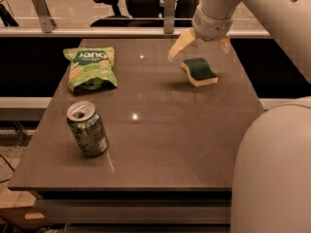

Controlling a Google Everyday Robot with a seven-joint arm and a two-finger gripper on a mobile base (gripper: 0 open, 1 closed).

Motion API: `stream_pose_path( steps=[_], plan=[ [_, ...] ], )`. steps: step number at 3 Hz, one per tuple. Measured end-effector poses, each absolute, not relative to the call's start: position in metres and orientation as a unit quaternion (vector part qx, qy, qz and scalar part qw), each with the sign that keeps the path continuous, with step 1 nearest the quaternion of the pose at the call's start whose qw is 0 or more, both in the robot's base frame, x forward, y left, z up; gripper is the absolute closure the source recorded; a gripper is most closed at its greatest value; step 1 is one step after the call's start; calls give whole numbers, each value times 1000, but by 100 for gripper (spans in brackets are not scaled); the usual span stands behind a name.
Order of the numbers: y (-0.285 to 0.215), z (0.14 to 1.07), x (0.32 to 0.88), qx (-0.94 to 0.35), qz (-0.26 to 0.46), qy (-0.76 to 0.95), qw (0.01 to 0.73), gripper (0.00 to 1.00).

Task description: Move sponge near green can

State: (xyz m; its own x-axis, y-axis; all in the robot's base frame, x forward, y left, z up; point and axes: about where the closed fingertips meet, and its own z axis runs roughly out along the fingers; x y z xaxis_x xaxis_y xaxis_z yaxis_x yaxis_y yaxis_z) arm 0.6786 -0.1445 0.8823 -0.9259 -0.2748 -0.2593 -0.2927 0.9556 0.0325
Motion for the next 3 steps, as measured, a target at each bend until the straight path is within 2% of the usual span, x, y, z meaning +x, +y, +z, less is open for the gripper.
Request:
stream_pose_path(
  steps=[3],
  plan=[
    [-165,906,665,-193,49,971,133,1]
  ],
)
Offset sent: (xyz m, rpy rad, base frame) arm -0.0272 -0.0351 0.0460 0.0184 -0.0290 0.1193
